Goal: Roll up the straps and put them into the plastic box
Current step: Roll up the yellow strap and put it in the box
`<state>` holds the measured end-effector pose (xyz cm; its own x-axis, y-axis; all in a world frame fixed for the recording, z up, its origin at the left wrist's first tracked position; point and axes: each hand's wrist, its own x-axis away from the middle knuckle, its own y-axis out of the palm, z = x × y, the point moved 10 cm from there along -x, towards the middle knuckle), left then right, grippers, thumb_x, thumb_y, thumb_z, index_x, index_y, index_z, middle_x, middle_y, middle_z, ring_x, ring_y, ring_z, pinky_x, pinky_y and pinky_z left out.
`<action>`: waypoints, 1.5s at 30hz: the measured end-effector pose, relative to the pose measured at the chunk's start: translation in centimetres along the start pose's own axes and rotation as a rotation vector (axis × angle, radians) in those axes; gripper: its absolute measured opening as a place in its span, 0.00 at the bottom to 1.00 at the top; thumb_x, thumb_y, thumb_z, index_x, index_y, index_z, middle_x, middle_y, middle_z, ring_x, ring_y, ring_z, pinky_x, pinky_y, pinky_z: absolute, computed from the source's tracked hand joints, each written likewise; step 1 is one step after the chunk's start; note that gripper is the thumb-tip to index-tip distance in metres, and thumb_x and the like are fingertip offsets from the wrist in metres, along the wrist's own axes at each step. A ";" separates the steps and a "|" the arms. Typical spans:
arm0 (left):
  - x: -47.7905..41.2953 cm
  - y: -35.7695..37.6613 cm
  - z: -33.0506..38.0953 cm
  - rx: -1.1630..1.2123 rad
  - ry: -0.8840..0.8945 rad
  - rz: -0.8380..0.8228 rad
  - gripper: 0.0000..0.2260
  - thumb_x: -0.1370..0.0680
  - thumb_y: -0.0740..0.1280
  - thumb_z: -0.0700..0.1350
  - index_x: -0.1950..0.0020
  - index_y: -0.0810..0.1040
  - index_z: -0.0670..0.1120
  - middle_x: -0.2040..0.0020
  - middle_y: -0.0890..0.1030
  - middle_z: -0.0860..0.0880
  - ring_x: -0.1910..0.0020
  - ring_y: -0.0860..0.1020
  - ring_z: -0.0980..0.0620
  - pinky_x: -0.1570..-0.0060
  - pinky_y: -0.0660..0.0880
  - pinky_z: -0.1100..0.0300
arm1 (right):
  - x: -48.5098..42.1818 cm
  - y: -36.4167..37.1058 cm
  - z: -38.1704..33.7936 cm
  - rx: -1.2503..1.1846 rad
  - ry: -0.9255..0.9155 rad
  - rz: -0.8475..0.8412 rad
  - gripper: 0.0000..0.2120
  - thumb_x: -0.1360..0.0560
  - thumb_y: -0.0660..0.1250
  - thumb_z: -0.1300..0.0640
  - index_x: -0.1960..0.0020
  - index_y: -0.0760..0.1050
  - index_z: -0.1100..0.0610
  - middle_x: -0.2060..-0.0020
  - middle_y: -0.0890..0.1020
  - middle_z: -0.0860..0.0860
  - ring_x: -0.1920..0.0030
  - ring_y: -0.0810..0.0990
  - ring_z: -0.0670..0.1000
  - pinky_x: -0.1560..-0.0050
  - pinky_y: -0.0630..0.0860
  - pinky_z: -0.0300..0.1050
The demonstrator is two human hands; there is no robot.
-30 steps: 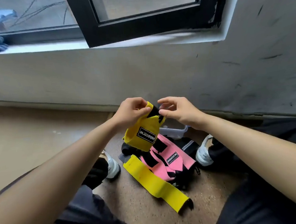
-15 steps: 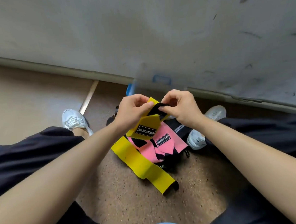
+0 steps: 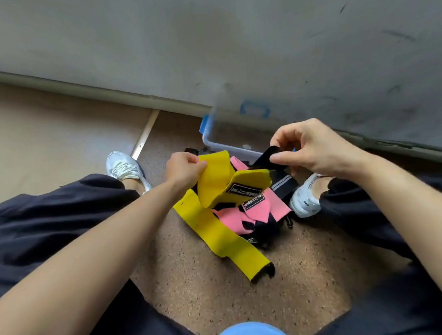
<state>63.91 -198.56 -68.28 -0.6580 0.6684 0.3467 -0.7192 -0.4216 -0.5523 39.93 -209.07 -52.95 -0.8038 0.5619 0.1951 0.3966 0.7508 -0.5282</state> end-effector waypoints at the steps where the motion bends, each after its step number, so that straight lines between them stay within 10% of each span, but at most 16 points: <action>1: -0.2 0.1 -1.0 -0.026 -0.021 -0.050 0.06 0.22 0.75 0.46 0.55 0.85 0.44 0.59 0.84 0.46 0.57 0.83 0.47 0.48 0.84 0.44 | 0.3 -1.0 -0.1 -0.015 0.004 0.006 0.05 0.24 0.73 0.66 0.56 0.78 0.61 0.72 0.81 0.47 0.76 0.78 0.46 0.74 0.74 0.36; 10: -0.5 -2.3 -5.5 -0.535 -0.032 -0.124 0.07 0.21 0.69 0.50 0.49 0.83 0.48 0.52 0.85 0.46 0.52 0.82 0.46 0.51 0.80 0.51 | -2.2 0.2 4.4 0.227 0.018 0.101 0.05 0.26 0.76 0.61 0.56 0.83 0.52 0.64 0.81 0.48 0.66 0.77 0.41 0.61 0.71 0.33; 17: -0.4 2.3 -17.3 -0.091 -0.501 -0.039 0.39 0.27 0.74 0.54 0.24 0.62 0.37 0.32 0.75 0.37 0.35 0.76 0.36 0.40 0.78 0.43 | -3.7 5.5 10.8 -0.143 0.225 0.036 0.02 0.23 0.74 0.61 0.54 0.83 0.55 0.62 0.82 0.52 0.61 0.82 0.48 0.54 0.84 0.50; 25: 0.2 1.4 -15.3 0.420 -0.555 0.119 0.11 0.22 0.74 0.35 0.42 0.78 0.37 0.47 0.80 0.38 0.46 0.81 0.40 0.42 0.81 0.46 | -4.4 4.3 13.8 -0.168 0.292 0.156 0.07 0.24 0.74 0.61 0.46 0.81 0.55 0.54 0.84 0.55 0.53 0.86 0.56 0.53 0.86 0.52; 33: 1.1 -1.7 -3.4 0.167 -0.012 0.136 0.15 0.23 0.72 0.44 0.36 0.83 0.48 0.53 0.85 0.48 0.51 0.83 0.48 0.45 0.82 0.46 | -5.6 4.2 9.4 -0.115 0.097 0.220 0.15 0.24 0.74 0.58 0.38 0.79 0.50 0.49 0.81 0.48 0.56 0.84 0.56 0.53 0.85 0.55; 38: 2.9 -1.2 4.1 0.019 0.304 0.000 0.12 0.20 0.69 0.43 0.37 0.83 0.51 0.58 0.80 0.56 0.59 0.77 0.59 0.58 0.73 0.66 | -6.0 4.1 7.1 -0.152 0.045 0.240 0.14 0.28 0.76 0.47 0.43 0.80 0.44 0.54 0.82 0.42 0.55 0.81 0.46 0.51 0.83 0.54; 45: 4.0 -2.4 10.0 -0.144 0.557 -0.219 0.11 0.18 0.68 0.37 0.41 0.86 0.50 0.58 0.76 0.55 0.61 0.75 0.62 0.58 0.68 0.68 | -6.8 4.2 4.8 0.038 0.003 0.172 0.22 0.27 0.77 0.48 0.34 0.79 0.45 0.40 0.81 0.41 0.39 0.77 0.41 0.45 0.69 0.27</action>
<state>60.77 -200.98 -57.92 -0.2552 0.9662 0.0373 -0.7614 -0.1770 -0.6237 44.87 -211.42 -60.48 -0.7242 0.6820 0.1021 0.5109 0.6301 -0.5848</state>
